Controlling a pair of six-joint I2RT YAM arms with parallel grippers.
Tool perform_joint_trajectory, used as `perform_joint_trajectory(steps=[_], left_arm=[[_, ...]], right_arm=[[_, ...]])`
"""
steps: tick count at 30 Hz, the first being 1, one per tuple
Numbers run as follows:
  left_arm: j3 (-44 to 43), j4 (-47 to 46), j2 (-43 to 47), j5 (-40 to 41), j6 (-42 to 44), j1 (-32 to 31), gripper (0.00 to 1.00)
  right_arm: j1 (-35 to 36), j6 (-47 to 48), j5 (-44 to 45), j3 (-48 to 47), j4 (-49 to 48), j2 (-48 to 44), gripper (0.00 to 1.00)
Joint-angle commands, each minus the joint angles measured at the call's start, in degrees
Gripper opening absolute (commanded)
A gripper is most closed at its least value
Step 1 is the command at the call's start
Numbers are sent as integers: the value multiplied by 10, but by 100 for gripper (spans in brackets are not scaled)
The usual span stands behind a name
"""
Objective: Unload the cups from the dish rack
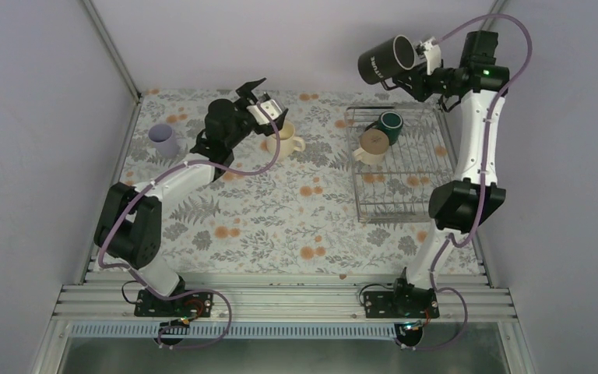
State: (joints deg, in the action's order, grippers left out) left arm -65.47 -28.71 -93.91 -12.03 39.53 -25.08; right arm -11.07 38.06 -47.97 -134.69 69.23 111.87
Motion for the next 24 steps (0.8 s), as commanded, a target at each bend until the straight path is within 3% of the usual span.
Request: perform_joint_trajectory(steps=[1, 4, 7, 12, 20, 24], left_arm=[[-8, -72, 14, -23, -36, -8, 100], [17, -143, 16, -35, -18, -9, 100], [36, -210, 6, -34, 14, -9, 100], [27, -264, -32, -49, 16, -6, 100], [-8, -259, -68, -152, -27, -4, 100], [-10, -274, -83, -144, -22, -6, 100]], right_arm=[[-4, -236, -180, -14, -125, 21, 2], [13, -279, -283, 15, -136, 39, 2], [44, -268, -328, 50, -108, 49, 2], [104, -205, -331, 80, -18, 61, 2], [151, -194, -354, 116, 0, 50, 3], [158, -183, -369, 149, 19, 52, 2]])
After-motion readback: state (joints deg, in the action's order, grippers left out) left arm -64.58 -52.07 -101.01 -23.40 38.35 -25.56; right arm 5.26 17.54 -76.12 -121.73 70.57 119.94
